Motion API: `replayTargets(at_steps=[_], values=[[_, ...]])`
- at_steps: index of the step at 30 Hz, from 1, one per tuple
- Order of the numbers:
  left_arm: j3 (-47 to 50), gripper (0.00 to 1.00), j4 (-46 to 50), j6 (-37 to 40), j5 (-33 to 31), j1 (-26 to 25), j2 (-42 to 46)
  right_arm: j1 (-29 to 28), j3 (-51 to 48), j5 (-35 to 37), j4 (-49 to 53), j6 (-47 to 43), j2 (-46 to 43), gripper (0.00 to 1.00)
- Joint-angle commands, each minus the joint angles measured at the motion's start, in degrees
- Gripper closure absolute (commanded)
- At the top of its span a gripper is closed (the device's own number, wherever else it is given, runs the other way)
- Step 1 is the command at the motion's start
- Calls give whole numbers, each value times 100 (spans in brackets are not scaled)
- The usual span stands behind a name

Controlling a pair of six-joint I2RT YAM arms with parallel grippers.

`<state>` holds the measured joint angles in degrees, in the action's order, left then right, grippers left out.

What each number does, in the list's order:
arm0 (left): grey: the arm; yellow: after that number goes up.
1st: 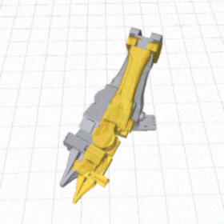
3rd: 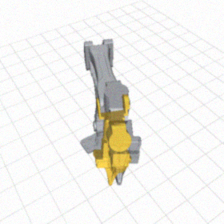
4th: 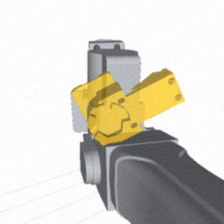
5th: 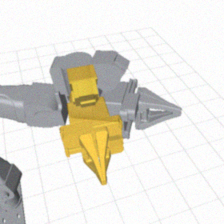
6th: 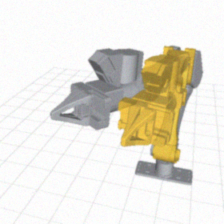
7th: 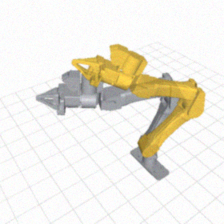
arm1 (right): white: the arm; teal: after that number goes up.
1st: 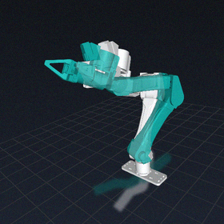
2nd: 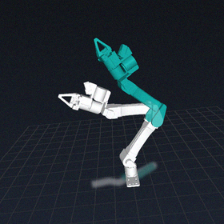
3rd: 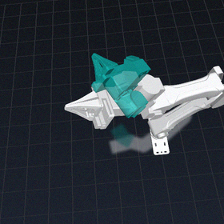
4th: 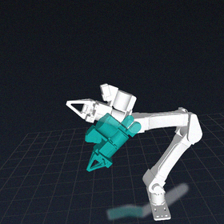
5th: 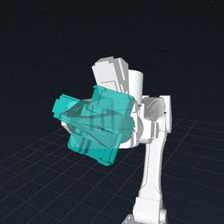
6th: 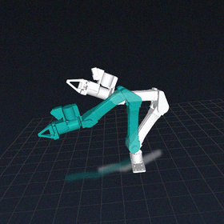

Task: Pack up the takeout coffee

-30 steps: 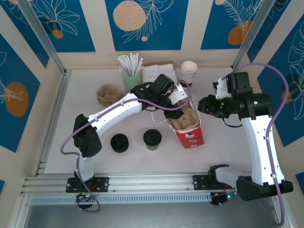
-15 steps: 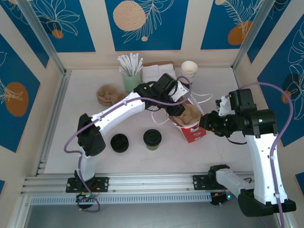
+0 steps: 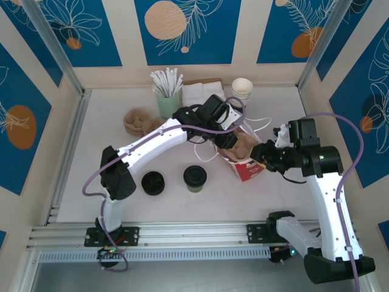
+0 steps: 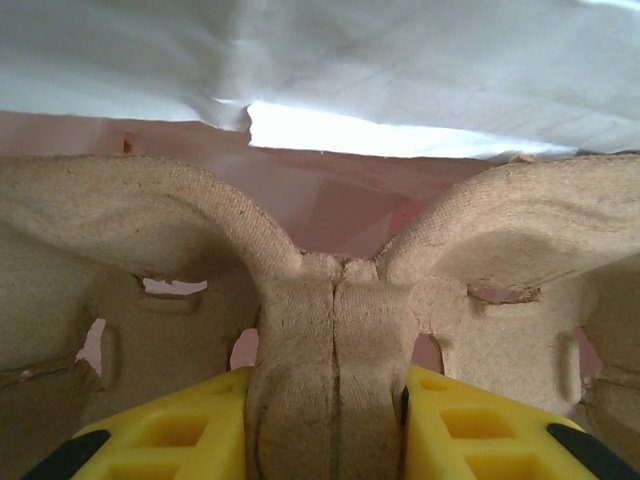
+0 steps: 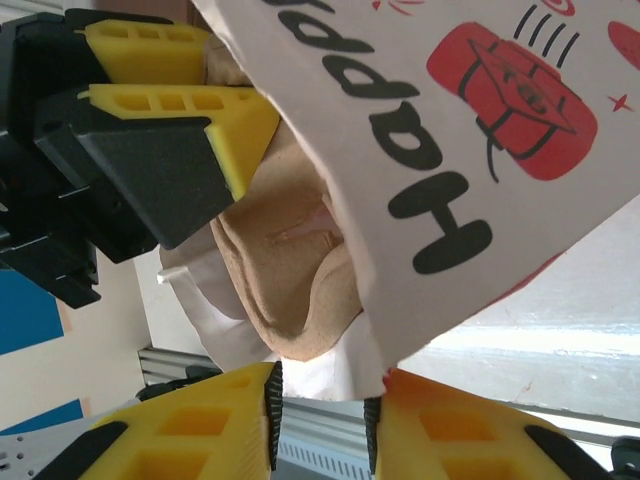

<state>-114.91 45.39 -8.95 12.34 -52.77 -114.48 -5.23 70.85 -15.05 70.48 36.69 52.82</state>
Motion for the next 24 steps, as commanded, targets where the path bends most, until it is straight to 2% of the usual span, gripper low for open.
replayTargets(at_steps=[1, 5, 8, 12, 24], values=[[-216, 65, 146, -87, -50, -68, -92, 65, -169, -65, -122, 93, -49, 71], [-277, 65, 155, -106, -56, -66, -106, 88, -259, -52, -124, 80, -70, 77], [-316, 65, 164, -77, -73, -68, -121, 102, -224, -29, -58, 46, -77, 91], [-363, 65, 163, 46, -123, -66, -158, 136, -119, -101, 144, -35, -39, 98], [-536, 65, 277, 948, -416, -180, -201, 198, 265, -976, 899, -334, 194, 100]])
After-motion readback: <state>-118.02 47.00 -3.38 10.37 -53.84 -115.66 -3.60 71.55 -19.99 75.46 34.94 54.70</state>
